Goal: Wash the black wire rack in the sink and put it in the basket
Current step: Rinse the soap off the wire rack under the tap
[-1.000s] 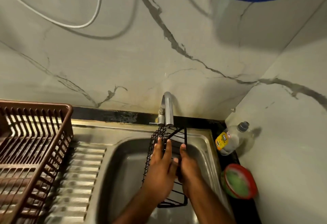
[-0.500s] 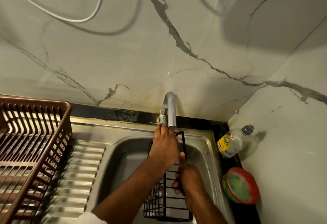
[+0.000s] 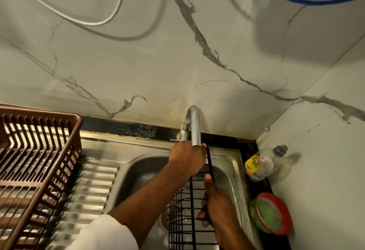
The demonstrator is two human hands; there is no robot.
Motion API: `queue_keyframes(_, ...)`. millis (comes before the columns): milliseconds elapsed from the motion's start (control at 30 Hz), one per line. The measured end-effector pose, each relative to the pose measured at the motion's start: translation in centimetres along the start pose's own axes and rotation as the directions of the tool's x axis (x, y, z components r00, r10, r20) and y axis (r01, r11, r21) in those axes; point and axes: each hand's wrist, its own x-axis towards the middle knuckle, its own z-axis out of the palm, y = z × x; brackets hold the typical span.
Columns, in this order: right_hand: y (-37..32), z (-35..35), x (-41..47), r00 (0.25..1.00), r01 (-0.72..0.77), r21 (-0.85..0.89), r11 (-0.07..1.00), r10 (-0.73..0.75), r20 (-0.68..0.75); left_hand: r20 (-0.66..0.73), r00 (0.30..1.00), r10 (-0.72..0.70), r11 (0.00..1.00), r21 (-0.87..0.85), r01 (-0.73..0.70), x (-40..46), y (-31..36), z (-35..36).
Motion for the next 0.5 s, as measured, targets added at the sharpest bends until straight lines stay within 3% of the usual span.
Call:
queue_keyframes(267, -1.1, 1.2, 0.2, 0.998, 0.036, -0.033, 0.999, -0.034, 0.06, -0.145, 0.985, -0.094, 0.986, -0.148, 0.072, -2.4, 0.4, 2.8)
queue_keyframes(367, -1.1, 1.9, -0.4, 0.998, 0.055, -0.116, 0.992, -0.055, 0.003, -0.125, 0.982, -0.143, 0.985, -0.11, 0.13, -1.1, -1.6, 1.5)
queue_keyframes(500, -1.5, 1.6, -0.4, 0.997, 0.07, -0.139, 0.988, -0.072, -0.011, -0.064, 0.98, -0.189, 0.958, -0.23, 0.17, 1.0, -2.3, -0.7)
